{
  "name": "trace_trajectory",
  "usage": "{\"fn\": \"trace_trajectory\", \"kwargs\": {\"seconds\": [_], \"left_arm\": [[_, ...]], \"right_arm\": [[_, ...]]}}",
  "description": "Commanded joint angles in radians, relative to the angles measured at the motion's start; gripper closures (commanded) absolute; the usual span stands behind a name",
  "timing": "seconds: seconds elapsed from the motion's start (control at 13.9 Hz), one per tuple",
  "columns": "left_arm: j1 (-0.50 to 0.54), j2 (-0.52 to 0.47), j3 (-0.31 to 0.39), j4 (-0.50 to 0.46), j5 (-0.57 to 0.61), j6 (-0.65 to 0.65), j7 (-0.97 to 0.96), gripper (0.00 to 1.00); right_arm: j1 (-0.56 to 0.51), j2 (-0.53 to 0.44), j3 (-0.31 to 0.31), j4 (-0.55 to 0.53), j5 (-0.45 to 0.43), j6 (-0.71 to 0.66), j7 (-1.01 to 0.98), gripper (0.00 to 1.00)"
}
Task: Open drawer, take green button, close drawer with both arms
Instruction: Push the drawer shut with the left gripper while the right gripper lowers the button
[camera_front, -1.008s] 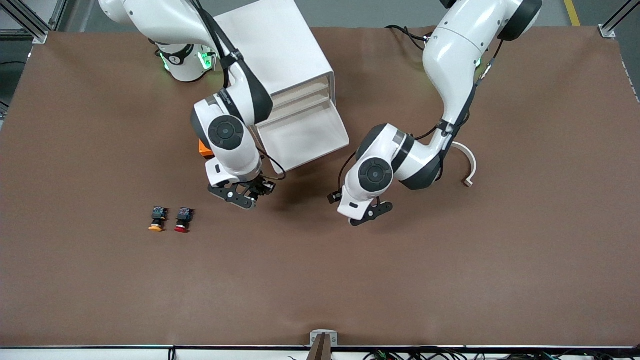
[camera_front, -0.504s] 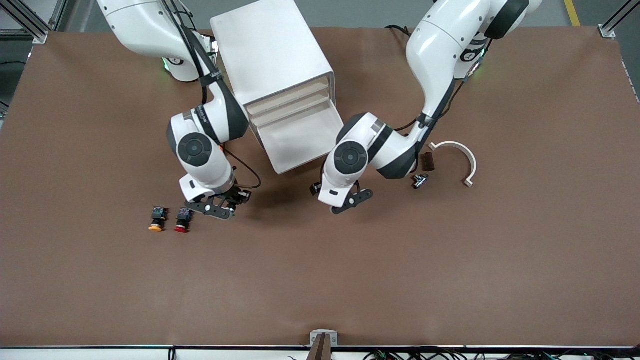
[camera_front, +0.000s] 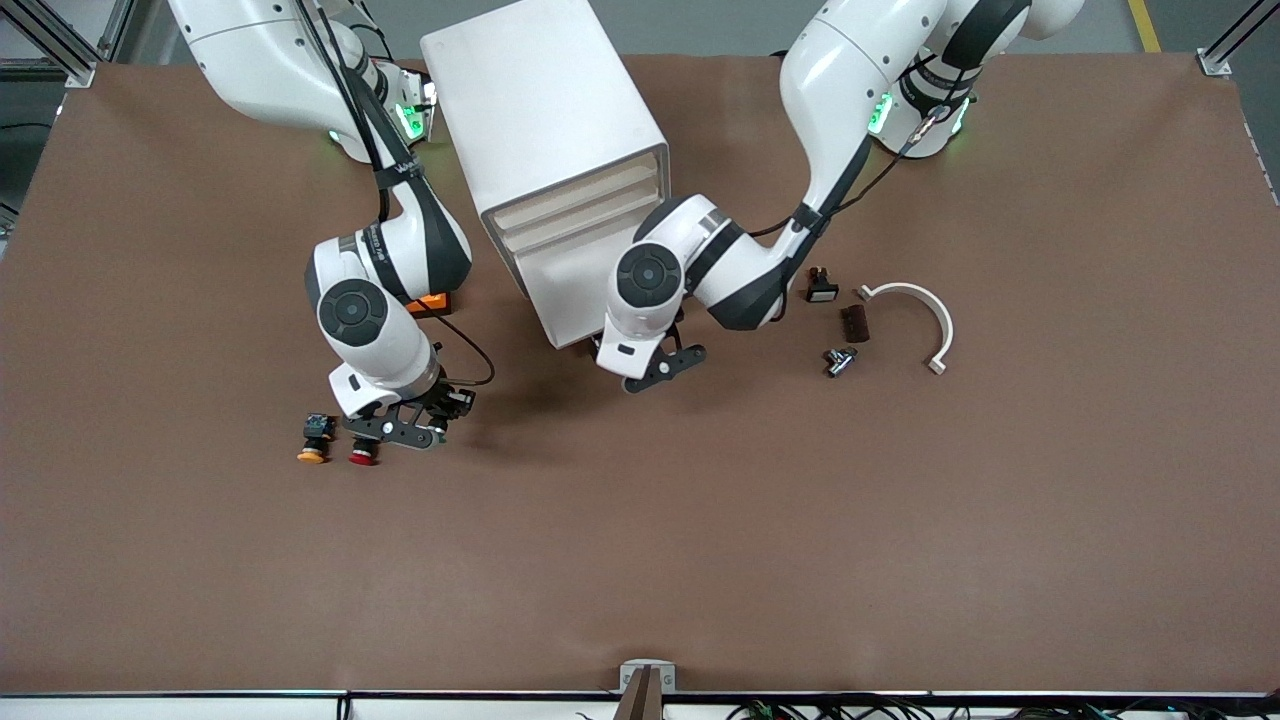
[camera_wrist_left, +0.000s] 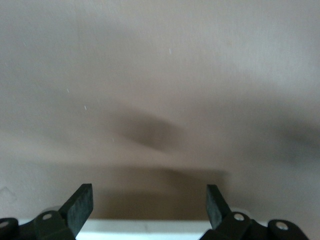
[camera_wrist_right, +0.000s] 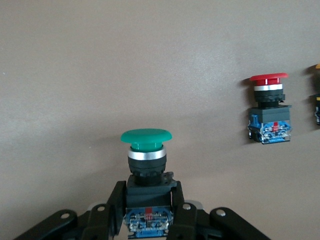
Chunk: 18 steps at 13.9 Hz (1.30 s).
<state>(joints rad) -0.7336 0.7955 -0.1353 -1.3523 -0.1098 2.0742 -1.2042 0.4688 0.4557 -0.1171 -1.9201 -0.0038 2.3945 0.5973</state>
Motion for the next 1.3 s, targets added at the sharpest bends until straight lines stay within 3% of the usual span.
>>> {"fn": "trace_trajectory", "kwargs": {"seconds": [0.0,0.65,1.22], "left_arm": [[-0.042,0.010,0.008,-0.008,0.004,0.003,-0.015,0.01],[-0.109,0.011,-0.007,-0.021,-0.025,-0.003,-0.074,0.01],[-0.112,0.021,-0.041,-0.056,-0.221,-0.003,-0.071,0.01]], "right_arm": [[-0.047,0.006,0.016,-0.057,-0.018,0.089,-0.056,1.00],[-0.067,0.061,0.017,-0.050,-0.018,0.141,-0.083,1.00],[-0.064,0.080,0.019,-0.028,-0.016,0.132,-0.082,0.99]]}}
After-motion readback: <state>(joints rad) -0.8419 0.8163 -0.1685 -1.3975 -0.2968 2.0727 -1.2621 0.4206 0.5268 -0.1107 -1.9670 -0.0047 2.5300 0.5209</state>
